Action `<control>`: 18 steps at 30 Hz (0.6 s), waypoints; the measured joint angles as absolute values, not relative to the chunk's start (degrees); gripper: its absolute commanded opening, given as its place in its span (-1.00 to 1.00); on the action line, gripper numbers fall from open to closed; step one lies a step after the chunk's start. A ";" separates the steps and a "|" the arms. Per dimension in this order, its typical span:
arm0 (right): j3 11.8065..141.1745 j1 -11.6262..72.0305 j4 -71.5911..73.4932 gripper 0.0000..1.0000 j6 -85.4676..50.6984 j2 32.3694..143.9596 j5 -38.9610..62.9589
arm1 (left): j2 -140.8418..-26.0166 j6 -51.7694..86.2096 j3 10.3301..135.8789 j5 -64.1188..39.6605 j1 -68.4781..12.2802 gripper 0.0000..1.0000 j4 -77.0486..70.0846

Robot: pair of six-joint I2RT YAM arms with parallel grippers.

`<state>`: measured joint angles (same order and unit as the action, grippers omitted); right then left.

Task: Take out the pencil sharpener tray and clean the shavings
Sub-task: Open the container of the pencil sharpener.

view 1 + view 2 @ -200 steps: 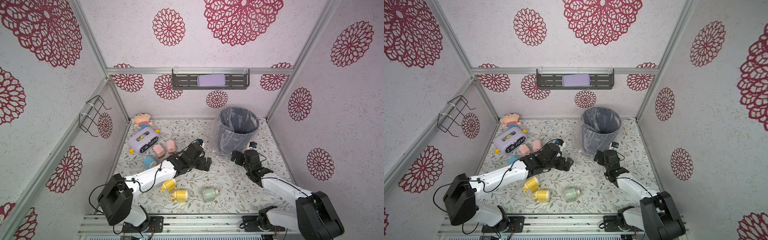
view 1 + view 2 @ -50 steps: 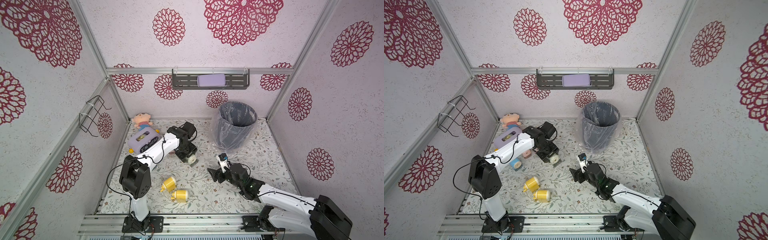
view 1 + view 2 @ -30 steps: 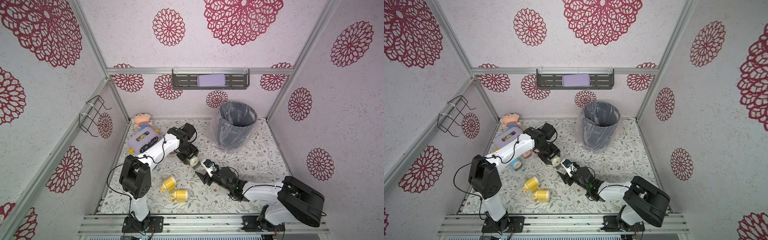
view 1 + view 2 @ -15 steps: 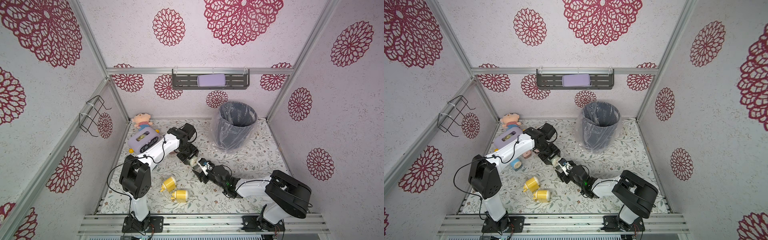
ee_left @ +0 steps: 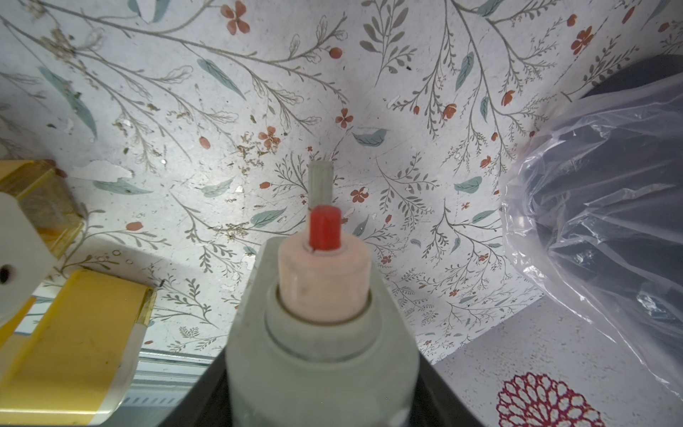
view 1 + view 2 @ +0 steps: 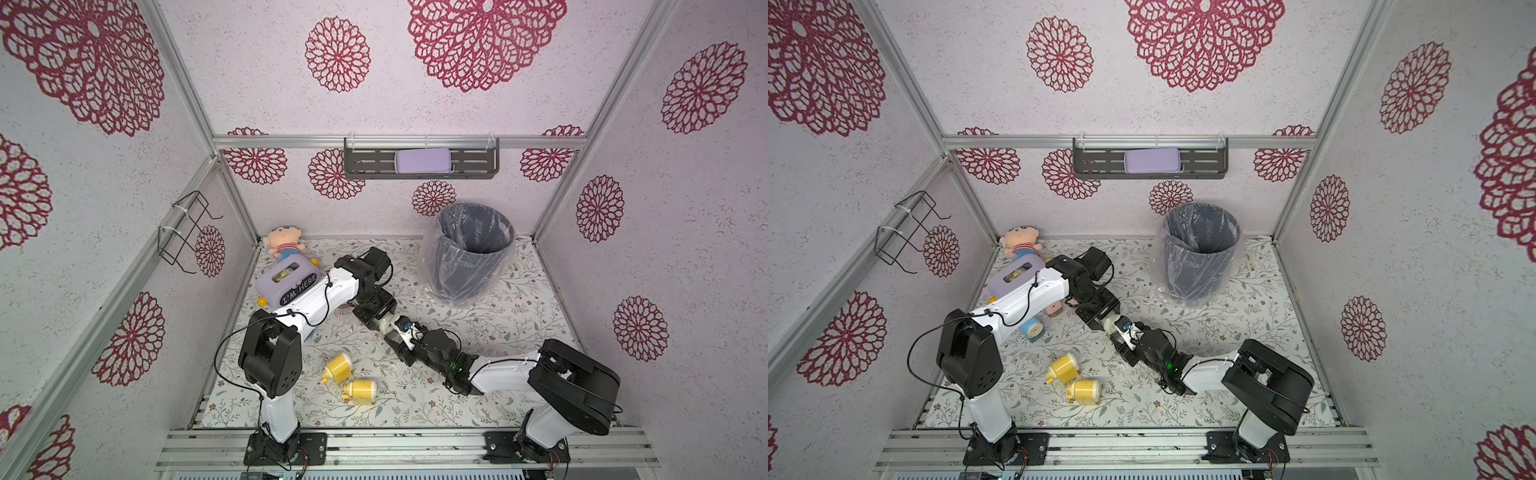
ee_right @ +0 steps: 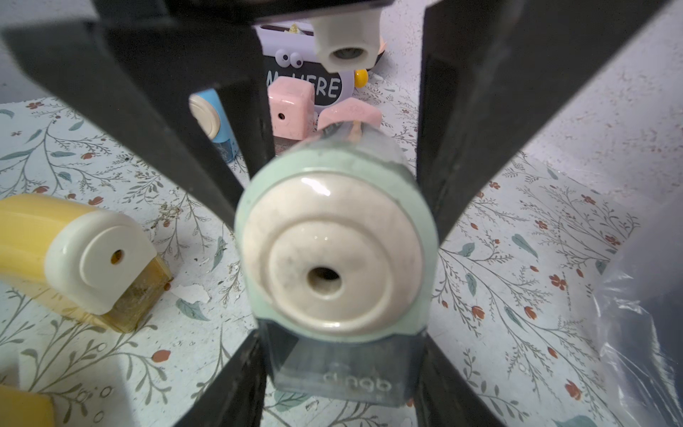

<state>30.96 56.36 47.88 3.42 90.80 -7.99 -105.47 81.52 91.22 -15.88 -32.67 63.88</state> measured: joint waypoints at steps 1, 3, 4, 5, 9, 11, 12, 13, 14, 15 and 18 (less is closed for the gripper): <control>30.96 56.42 47.90 -0.16 3.42 90.80 -8.01 | -105.47 81.56 91.22 -15.84 -32.67 -0.78 63.88; 30.96 56.53 47.88 -0.17 3.42 90.80 -8.21 | -105.47 81.62 91.22 -15.75 -32.67 -0.82 63.92; 30.96 56.60 47.90 -0.18 3.42 90.80 -8.29 | -105.47 81.62 91.22 -15.64 -32.67 -0.85 63.99; 30.96 56.69 47.90 -0.18 3.44 90.80 -8.36 | -105.47 81.62 91.22 -15.49 -32.67 -0.87 64.03; 30.94 57.04 47.92 -0.18 3.42 90.80 -8.58 | -105.47 81.69 91.22 -14.46 -32.69 -0.97 64.47; 30.81 57.21 48.05 -0.18 3.40 90.74 -8.73 | -105.47 81.71 91.22 -14.28 -32.69 -1.00 64.69; 30.63 57.32 48.16 -0.18 3.38 90.63 -8.80 | -105.47 81.71 91.22 -14.24 -32.71 -1.00 64.79; 30.46 57.41 48.25 -0.18 3.36 90.52 -8.80 | -105.47 81.73 91.24 -14.22 -32.73 -1.00 64.93; 30.28 57.49 48.34 -0.18 3.33 90.32 -8.80 | -105.47 81.76 91.24 -14.15 -32.80 -1.00 65.04; 30.11 57.56 48.38 -0.18 3.31 90.11 -8.82 | -105.47 81.82 91.24 -14.04 -32.86 -1.00 65.19; 29.41 57.69 48.58 -0.18 3.25 89.23 -8.84 | -105.47 81.95 91.39 -14.00 -32.97 -1.00 65.47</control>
